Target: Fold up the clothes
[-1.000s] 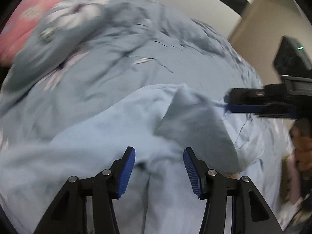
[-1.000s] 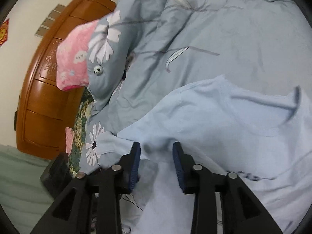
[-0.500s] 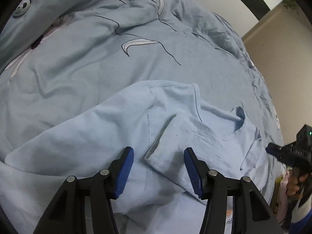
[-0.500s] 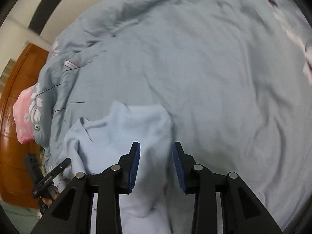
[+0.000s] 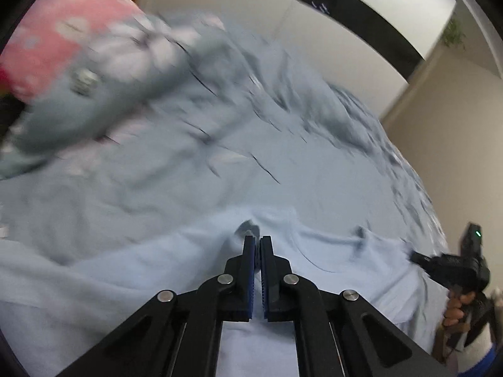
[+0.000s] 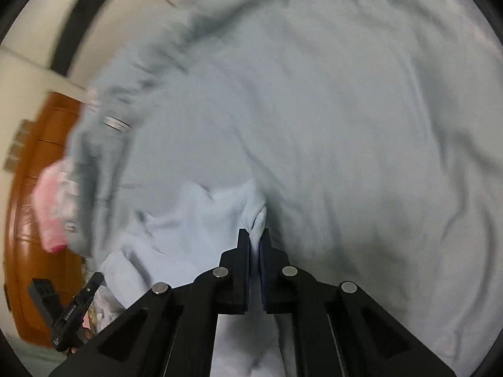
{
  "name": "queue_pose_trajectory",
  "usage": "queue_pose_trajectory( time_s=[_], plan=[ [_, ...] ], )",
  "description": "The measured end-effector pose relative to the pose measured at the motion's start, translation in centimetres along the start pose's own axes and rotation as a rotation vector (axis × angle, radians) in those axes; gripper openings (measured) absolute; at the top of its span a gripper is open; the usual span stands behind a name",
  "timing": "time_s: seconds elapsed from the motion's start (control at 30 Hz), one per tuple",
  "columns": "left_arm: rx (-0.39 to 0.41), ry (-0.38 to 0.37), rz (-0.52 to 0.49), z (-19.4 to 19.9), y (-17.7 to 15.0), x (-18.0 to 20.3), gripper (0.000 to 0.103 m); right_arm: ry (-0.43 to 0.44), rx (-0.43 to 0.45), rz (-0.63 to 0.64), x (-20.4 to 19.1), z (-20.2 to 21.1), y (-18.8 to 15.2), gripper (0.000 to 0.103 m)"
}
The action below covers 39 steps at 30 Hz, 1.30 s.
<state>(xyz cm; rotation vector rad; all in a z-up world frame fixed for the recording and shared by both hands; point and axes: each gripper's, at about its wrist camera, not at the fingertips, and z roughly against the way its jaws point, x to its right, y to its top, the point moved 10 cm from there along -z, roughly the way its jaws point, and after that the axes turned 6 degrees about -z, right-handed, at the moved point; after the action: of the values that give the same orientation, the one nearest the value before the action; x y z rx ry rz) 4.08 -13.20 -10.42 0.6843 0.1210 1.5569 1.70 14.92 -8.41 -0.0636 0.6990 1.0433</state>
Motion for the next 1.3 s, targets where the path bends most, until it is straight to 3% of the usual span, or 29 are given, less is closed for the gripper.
queue_pose_trajectory(
  time_s=[0.07, 0.2, 0.37, 0.43, 0.53, 0.6, 0.67, 0.77, 0.87, 0.9, 0.93, 1.1, 1.17, 1.2, 1.27, 1.3],
  plan=[
    [0.018, 0.021, 0.012, 0.4, -0.3, -0.9, 0.004, -0.019, 0.032, 0.0, 0.7, 0.6, 0.8, 0.005],
    [0.053, 0.064, 0.036, 1.2, -1.0, -2.6, 0.004, -0.116, -0.042, -0.082, 4.2, -3.1, -0.5, 0.005],
    [0.073, 0.087, 0.036, 1.7, -1.4, -3.0, 0.004, -0.101, -0.038, -0.131, 4.8, -3.6, -1.1, 0.005],
    [0.078, 0.052, 0.055, 2.0, -1.3, -3.0, 0.006, -0.099, -0.041, -0.127, 4.5, -3.4, -1.0, 0.005],
    [0.089, -0.036, 0.115, 2.6, -0.9, -2.9, 0.007, -0.125, -0.033, -0.081, 4.3, -2.6, -0.8, 0.021],
    [0.087, -0.084, 0.15, 2.7, -0.5, -2.9, 0.014, -0.157, 0.011, -0.027, 3.9, -1.1, -0.7, 0.029],
    [0.056, -0.136, 0.198, 2.2, -0.2, -3.0, 0.034, -0.166, 0.044, 0.006, 3.8, 0.1, -0.8, 0.031],
    [0.005, -0.223, 0.285, 1.2, 0.4, -3.1, 0.04, -0.146, 0.059, 0.026, 3.5, 1.4, -1.7, 0.033],
    [-0.051, -0.229, 0.293, 0.9, 0.2, -2.3, 0.034, -0.144, 0.061, 0.034, 3.6, 2.2, -2.7, 0.033],
    [-0.063, -0.2, 0.263, 1.1, 0.2, -1.9, 0.027, -0.145, 0.058, 0.034, 3.7, 2.4, -3.0, 0.033],
    [-0.074, -0.171, 0.233, 1.3, 0.1, -1.5, 0.006, -0.147, 0.055, 0.031, 3.8, 2.5, -3.3, 0.033],
    [-0.044, -0.157, 0.08, 3.4, 3.0, 2.5, 0.004, -0.157, 0.035, 0.014, 5.0, 3.1, -4.6, 0.033],
    [0.045, -0.26, 0.052, 5.6, 6.2, 5.3, 0.004, -0.155, 0.034, 0.006, 5.1, 3.3, -4.7, 0.033],
    [0.126, -0.342, 0.038, 7.8, 8.3, 7.1, 0.004, -0.15, 0.039, 0.002, 5.0, 3.6, -4.7, 0.033],
    [0.227, -0.387, 0.004, 10.7, 9.7, 8.2, 0.004, -0.131, 0.061, -0.001, 4.6, 4.5, -4.4, 0.033],
    [0.228, -0.353, -0.004, 10.6, 9.2, 7.6, 0.004, -0.122, 0.075, 0.001, 4.4, 5.0, -4.3, 0.033]
  ],
)
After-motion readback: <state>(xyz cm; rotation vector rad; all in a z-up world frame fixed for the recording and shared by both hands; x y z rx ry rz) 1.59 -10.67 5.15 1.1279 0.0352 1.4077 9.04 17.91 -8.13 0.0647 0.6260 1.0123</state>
